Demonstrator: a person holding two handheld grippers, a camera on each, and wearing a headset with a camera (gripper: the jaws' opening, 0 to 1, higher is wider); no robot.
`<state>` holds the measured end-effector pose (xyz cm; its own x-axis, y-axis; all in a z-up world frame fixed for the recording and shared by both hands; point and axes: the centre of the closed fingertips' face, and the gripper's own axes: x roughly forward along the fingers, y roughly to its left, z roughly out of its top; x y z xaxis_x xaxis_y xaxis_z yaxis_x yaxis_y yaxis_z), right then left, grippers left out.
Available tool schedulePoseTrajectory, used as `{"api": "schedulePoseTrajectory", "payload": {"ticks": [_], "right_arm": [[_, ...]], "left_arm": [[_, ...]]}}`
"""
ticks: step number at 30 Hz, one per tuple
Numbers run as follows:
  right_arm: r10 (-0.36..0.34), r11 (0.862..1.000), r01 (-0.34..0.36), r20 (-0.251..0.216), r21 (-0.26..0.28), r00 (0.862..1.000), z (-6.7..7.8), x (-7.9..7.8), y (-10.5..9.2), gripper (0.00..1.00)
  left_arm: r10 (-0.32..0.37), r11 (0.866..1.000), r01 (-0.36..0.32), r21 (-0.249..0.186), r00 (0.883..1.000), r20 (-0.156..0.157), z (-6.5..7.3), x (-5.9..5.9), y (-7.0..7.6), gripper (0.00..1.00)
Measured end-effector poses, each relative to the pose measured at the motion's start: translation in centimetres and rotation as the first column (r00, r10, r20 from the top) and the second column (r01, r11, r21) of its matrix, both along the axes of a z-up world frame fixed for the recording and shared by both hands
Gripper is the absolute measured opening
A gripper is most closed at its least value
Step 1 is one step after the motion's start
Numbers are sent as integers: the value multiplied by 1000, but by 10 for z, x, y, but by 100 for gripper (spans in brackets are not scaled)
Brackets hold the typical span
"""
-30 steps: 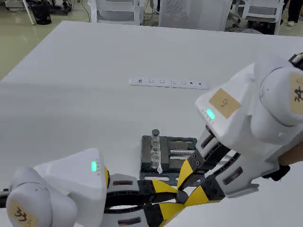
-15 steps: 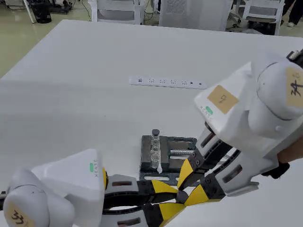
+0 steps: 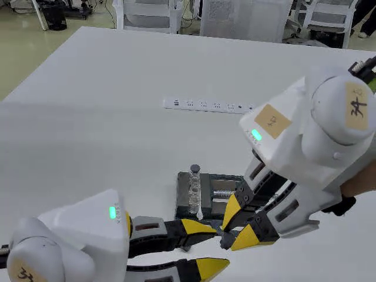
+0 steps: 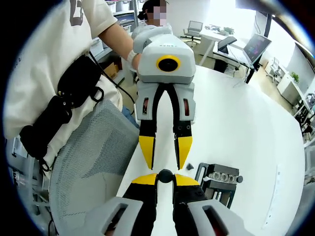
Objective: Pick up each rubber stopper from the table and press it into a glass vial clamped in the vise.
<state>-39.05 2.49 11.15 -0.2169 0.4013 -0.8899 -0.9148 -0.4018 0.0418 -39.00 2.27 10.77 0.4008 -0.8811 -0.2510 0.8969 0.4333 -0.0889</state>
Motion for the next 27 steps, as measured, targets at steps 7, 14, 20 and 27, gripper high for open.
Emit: {"api": "schedulePoseTrajectory", "payload": {"ticks": [7, 14, 20, 27], "right_arm": [[10, 999, -9, 26, -35, 1000, -8, 19, -2, 6], [10, 998, -7, 45, -55, 999, -16, 40, 0, 6], [15, 998, -11, 57, -68, 998, -26, 56, 4, 6], [38, 997, -31, 104, -75, 994, -33, 84, 14, 6]], "left_arm": [[115, 993, -114, 25, 992, -41, -17, 16, 19, 57], [206, 978, -204, 50, 977, -49, -27, 28, 37, 87], [258, 965, -253, 73, 965, -58, -37, 34, 49, 99], [269, 962, -263, 74, 960, -76, -41, 33, 53, 99]]}}
